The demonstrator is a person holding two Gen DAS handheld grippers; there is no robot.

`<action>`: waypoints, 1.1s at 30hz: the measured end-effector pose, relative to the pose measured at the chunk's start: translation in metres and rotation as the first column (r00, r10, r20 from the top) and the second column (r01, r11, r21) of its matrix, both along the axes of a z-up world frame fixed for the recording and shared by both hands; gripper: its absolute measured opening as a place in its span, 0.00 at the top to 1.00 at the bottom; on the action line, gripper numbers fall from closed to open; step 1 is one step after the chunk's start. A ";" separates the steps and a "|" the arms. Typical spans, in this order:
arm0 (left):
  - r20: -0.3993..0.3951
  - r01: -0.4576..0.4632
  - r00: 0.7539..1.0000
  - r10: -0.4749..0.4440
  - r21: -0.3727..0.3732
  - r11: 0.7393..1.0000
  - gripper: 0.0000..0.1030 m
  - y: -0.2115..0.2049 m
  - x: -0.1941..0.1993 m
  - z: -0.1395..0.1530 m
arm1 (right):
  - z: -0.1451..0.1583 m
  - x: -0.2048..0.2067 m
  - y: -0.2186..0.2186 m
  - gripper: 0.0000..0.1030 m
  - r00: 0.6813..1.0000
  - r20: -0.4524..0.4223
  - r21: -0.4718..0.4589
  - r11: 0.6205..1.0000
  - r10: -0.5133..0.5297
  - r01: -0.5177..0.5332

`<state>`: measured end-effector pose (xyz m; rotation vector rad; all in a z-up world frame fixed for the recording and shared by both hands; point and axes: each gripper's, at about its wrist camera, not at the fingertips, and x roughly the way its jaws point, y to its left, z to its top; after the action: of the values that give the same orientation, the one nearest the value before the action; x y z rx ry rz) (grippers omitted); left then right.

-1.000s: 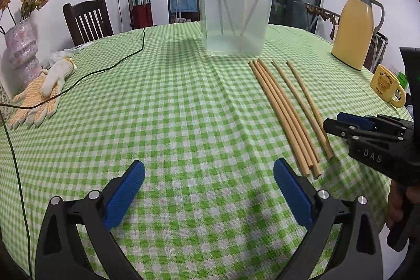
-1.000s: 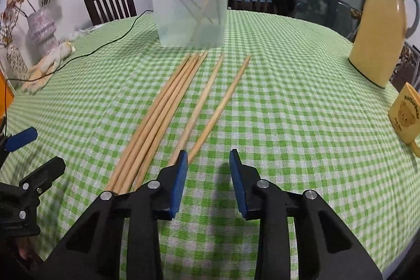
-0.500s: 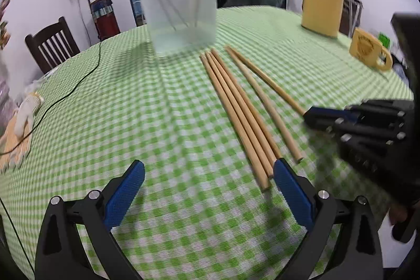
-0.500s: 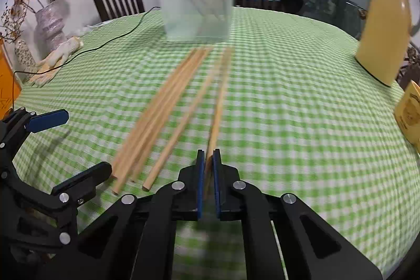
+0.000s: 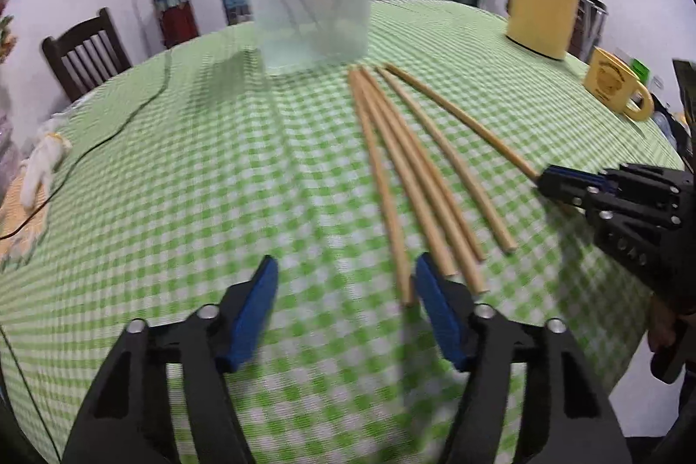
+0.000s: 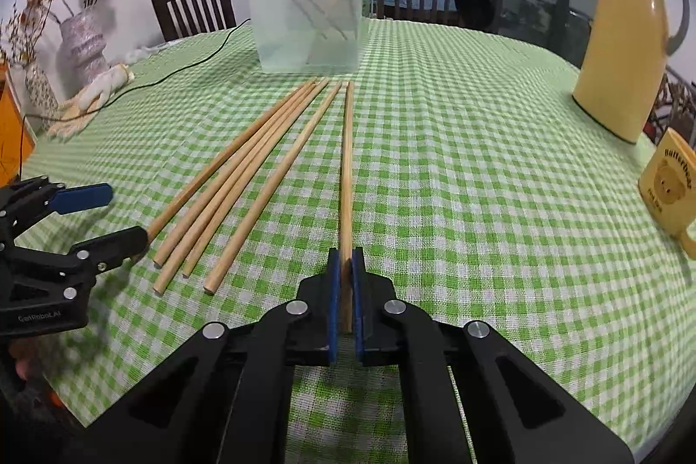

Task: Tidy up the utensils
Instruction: 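Close the left tool on a chopstick while the right tool grasps another, then lift the held chopsticks with both tools and carry them over the container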

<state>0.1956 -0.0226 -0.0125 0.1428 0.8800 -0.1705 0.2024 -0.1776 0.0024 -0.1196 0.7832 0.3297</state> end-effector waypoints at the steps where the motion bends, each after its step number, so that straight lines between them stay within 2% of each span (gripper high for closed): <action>1: -0.005 0.012 1.000 -0.012 0.001 1.000 0.47 -0.003 0.000 -0.001 | 0.000 -0.002 0.001 0.95 1.000 0.011 -0.015 1.000 0.010 -0.010; 3: -0.002 0.028 1.000 -0.028 -0.002 1.000 0.52 -0.010 -0.002 -0.001 | -0.001 -0.005 0.003 0.94 0.999 0.025 -0.030 0.999 0.026 -0.025; 6: -0.006 0.028 1.000 -0.028 -0.020 0.999 0.54 -0.010 -0.005 -0.001 | -0.002 -0.013 0.001 0.94 0.997 0.043 -0.037 0.998 0.057 -0.056; 13: -0.011 0.041 0.999 -0.041 -0.019 0.999 0.64 -0.008 -0.010 0.000 | -0.003 -0.015 -0.003 0.94 0.997 0.037 -0.024 0.998 0.064 -0.063; 14: -0.009 0.044 0.999 -0.044 -0.018 0.999 0.73 -0.008 -0.010 0.000 | -0.002 -0.015 -0.003 0.94 0.997 0.038 -0.023 0.998 0.064 -0.064; 15: -0.007 0.047 0.999 -0.048 -0.017 0.999 0.89 -0.008 -0.010 0.001 | -0.003 -0.015 -0.003 0.94 0.997 0.039 -0.021 0.998 0.066 -0.065; 16: -0.008 0.049 0.999 -0.049 -0.012 0.999 0.95 -0.009 -0.009 0.001 | -0.003 -0.015 -0.004 0.94 0.997 0.037 -0.011 0.998 0.062 -0.061; 21: -0.024 0.023 0.999 -0.025 -0.068 0.997 0.96 -0.001 -0.008 0.009 | 0.002 -0.016 -0.004 0.95 0.998 0.028 -0.013 0.999 0.051 -0.050; 28: 0.061 -0.028 0.998 0.035 -0.110 0.993 0.97 0.033 -0.025 0.051 | 0.038 -0.028 -0.010 0.95 0.992 0.116 0.008 0.999 0.044 -0.045; 33: 0.126 -0.001 0.992 0.017 -0.126 0.992 0.97 0.049 -0.043 0.086 | 0.065 -0.036 -0.008 0.95 0.982 0.180 0.017 0.998 0.061 -0.065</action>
<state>0.1526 0.0263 0.0739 0.0314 0.7413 -0.2061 0.1659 -0.1860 0.0677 -0.1512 0.5976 0.3822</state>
